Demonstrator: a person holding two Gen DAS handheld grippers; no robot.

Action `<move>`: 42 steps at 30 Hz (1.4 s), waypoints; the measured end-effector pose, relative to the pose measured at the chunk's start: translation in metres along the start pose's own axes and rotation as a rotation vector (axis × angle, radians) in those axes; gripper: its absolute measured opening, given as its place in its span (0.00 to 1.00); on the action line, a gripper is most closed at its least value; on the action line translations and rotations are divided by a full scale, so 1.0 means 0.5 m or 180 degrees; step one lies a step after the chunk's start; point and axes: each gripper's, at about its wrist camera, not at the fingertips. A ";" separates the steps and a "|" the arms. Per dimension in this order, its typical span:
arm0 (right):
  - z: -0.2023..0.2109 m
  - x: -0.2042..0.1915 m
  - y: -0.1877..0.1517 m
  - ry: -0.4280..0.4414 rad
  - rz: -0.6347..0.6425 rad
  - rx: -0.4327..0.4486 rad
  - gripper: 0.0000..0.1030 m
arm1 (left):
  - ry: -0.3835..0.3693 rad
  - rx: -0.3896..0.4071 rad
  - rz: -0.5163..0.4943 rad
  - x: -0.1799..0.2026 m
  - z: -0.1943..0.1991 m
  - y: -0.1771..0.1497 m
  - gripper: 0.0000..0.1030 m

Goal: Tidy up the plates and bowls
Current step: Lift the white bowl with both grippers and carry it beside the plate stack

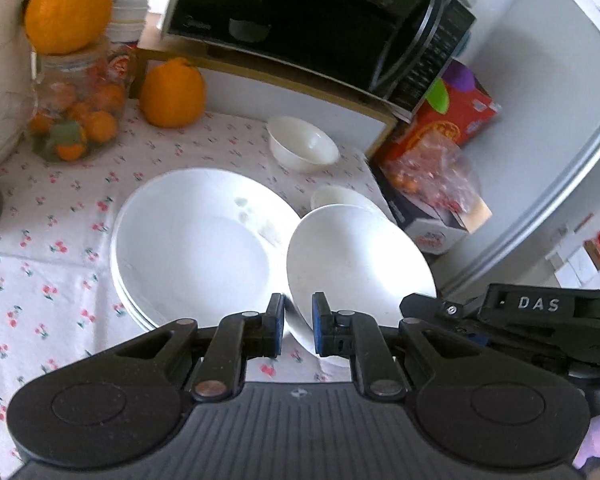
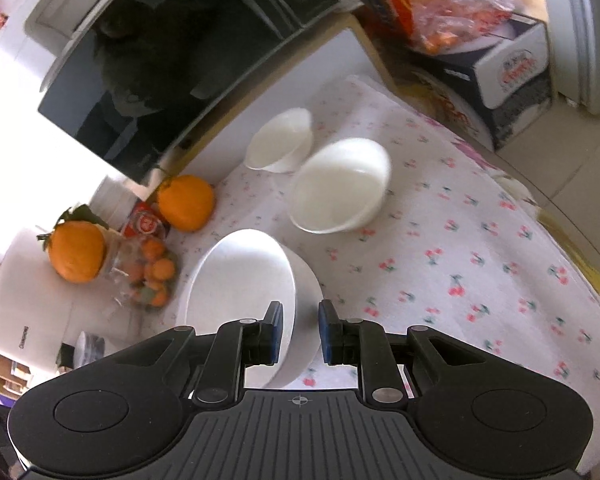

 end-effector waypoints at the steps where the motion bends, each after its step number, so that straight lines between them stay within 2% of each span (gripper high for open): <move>1: 0.003 0.004 -0.003 -0.0047 -0.0009 -0.0016 0.18 | -0.0029 -0.0023 -0.0004 0.001 -0.003 -0.003 0.12; 8: 0.023 0.016 -0.010 -0.0242 0.0111 0.0016 0.18 | -0.0078 -0.0205 -0.0074 0.016 -0.031 -0.024 0.12; 14: 0.010 0.057 0.005 -0.0326 -0.0082 -0.0199 0.19 | -0.0126 -0.0341 -0.0104 0.030 -0.052 -0.035 0.13; 26: -0.010 0.099 0.017 -0.0541 -0.0184 -0.0345 0.20 | -0.0122 -0.0609 -0.0197 0.051 -0.095 -0.054 0.14; 42: -0.036 0.122 0.026 -0.0588 -0.0309 -0.0461 0.22 | -0.0147 -0.0706 -0.0238 0.056 -0.110 -0.055 0.16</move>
Point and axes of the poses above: each gripper's, at about its wrist camera, not at the fingertips, and z roughly against the way its jaws point, x to its right, y to its top, and after that the axes turned 11 degrees about -x, right-handed
